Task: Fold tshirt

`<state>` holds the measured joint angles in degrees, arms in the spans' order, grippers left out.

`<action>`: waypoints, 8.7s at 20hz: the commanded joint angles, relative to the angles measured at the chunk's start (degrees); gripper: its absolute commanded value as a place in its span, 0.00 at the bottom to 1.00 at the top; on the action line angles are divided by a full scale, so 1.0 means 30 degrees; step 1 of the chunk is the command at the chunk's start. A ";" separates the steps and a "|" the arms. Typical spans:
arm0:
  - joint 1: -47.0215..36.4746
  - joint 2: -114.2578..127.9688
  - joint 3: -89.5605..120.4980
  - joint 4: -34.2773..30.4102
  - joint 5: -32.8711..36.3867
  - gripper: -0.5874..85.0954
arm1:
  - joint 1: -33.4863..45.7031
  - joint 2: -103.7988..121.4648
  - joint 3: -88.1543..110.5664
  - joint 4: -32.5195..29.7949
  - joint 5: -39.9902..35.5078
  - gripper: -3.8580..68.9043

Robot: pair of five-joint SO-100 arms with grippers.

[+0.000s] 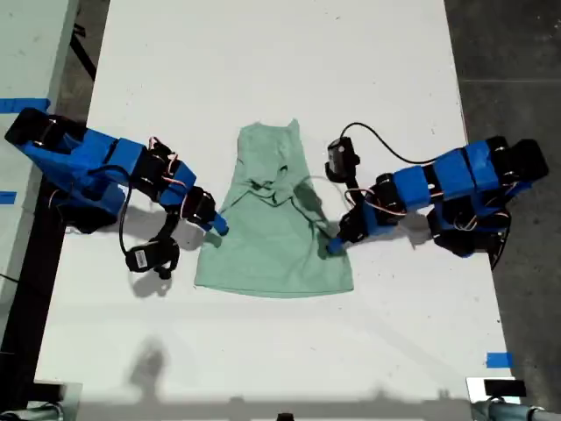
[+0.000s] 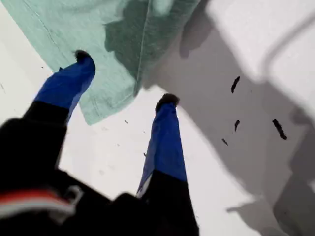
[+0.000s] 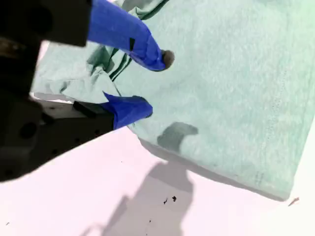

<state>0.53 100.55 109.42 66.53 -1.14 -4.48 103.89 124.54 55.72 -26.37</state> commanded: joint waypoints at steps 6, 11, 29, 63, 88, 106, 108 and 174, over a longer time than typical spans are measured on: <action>0.0322 0.0000 -0.0146 -0.0615 -0.0293 0.15 | -0.1143 -0.0879 0.2637 -0.4980 0.1904 0.40; 0.0352 -0.0146 -0.0205 -0.0615 -0.0293 0.15 | -0.1377 -0.0967 0.2783 -0.5537 0.1846 0.14; 0.0820 0.0029 -0.0410 -0.0410 -0.0615 0.15 | -0.1494 -0.3281 -1.0049 0.3135 0.1113 0.04; 0.1406 -0.0029 -0.0381 0.0703 -0.1436 0.16 | -0.0645 -0.9492 -1.9805 0.4600 -0.0352 0.41; 0.1641 0.0645 0.8174 -1.0049 -0.2168 0.04 | -0.0586 -0.9463 -1.8340 0.4131 -0.0352 0.31; 0.1318 -0.1553 0.0205 -0.0557 -0.2725 0.01 | -0.1025 -0.9492 -1.7783 0.3516 0.0176 0.29; 0.1436 -0.3604 -0.2637 -0.0615 -0.2109 0.01 | -0.0996 -0.9492 -1.7754 0.3486 0.0146 0.29; 0.5977 -1.0605 -0.5889 -0.4395 -0.0322 0.01 | -0.5479 -1.8105 -2.4814 0.0439 0.2080 0.04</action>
<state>19.95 70.49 102.04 49.22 -4.83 -18.02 43.95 52.03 53.88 -18.98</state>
